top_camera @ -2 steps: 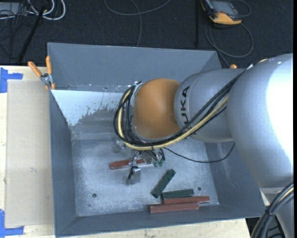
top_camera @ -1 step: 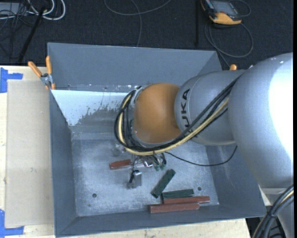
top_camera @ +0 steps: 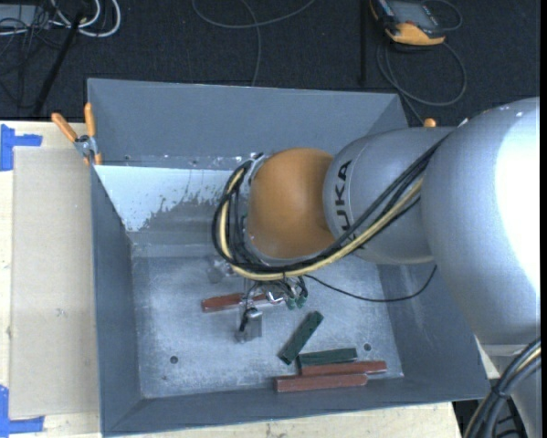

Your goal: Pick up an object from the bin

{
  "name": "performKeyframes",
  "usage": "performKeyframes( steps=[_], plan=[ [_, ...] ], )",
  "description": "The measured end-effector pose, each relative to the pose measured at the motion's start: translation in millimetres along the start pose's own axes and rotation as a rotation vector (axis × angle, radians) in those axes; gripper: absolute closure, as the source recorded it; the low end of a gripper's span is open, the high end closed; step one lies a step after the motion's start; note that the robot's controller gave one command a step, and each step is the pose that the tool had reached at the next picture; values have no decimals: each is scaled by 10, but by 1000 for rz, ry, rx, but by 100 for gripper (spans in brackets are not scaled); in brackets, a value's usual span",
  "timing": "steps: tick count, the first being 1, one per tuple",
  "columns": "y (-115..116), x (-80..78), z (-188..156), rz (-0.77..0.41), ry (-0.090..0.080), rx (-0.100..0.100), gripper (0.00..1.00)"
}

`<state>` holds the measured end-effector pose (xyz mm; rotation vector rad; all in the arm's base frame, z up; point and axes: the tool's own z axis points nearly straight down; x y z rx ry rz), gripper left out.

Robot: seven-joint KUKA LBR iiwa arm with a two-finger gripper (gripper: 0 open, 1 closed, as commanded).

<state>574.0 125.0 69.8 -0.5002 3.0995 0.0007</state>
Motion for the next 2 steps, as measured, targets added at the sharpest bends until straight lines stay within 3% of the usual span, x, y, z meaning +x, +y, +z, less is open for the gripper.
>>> performKeyframes(
  steps=[1,2],
  plan=[
    [-3,0,-4,2,0,-1,100],
    [-137,81,-1639,-316,-6,2,100]
  ],
)
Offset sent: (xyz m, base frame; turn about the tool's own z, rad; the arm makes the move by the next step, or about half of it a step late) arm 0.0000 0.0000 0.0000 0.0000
